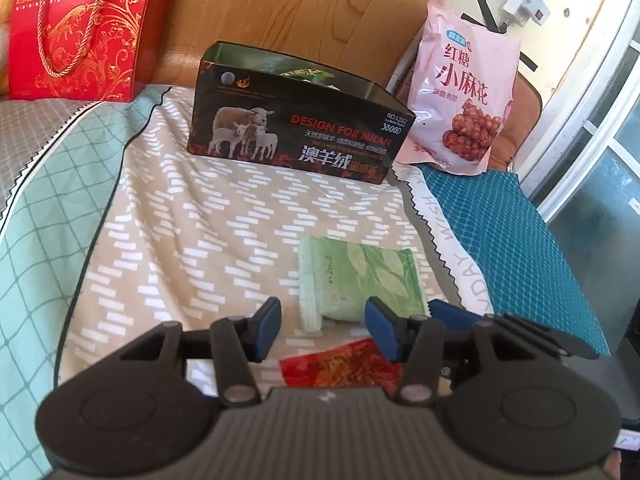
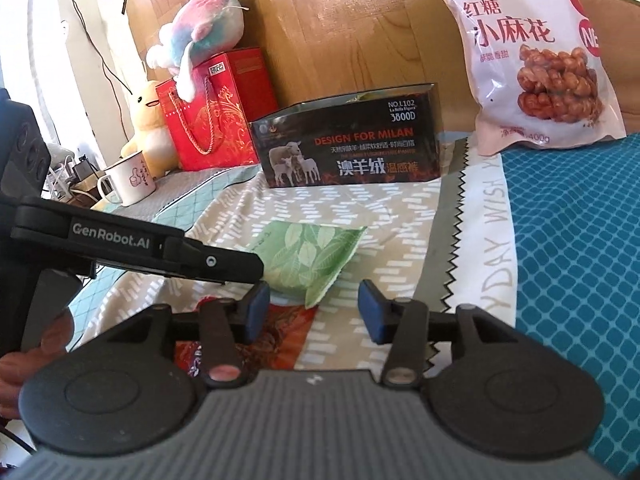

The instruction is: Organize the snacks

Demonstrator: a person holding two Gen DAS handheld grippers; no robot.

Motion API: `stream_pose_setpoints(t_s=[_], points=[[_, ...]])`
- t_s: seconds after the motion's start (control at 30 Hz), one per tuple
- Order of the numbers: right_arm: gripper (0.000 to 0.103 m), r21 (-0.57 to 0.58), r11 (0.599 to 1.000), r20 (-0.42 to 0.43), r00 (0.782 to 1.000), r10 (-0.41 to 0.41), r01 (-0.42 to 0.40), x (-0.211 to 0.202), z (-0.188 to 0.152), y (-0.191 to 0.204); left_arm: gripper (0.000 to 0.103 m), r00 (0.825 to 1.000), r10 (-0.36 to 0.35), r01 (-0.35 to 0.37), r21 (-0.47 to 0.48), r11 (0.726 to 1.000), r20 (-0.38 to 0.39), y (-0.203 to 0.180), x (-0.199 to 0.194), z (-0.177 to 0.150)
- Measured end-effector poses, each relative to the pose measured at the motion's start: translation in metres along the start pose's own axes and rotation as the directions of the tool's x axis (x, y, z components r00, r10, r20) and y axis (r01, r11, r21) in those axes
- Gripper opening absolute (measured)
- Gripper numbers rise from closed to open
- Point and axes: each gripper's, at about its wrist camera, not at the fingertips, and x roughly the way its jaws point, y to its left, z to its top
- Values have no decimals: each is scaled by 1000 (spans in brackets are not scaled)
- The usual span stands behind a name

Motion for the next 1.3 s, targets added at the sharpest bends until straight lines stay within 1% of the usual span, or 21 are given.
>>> stream_pose_setpoints(t_s=[0.43,0.6,0.77,0.93,1.17,1.3], points=[[54,-45,998,-5,999,-37,36,3,-2,7,54,1000,4,-4,7,1000,22,1,-1,-2],[55,-47,998,-5,999,-41,41,3,-2,8,56,998,-2,0,34,999,61,1,-1,-8],[56,-56,997,-5,999,-53,53,3,-2,10,58,993,-9,0,78,997,116,1,-1,-16],[57,-58,997,-7,998,-57,56,3,-2,10,64,990,-15,0,113,994,139,-2,-1,-21],[58,-65,996,-7,998,-62,61,4,-2,11,66,988,-53,41,80,996,145,5,-2,-20],[61,-68,995,-5,997,-72,72,4,-2,12,66,986,-62,53,62,997,152,8,-3,-20]])
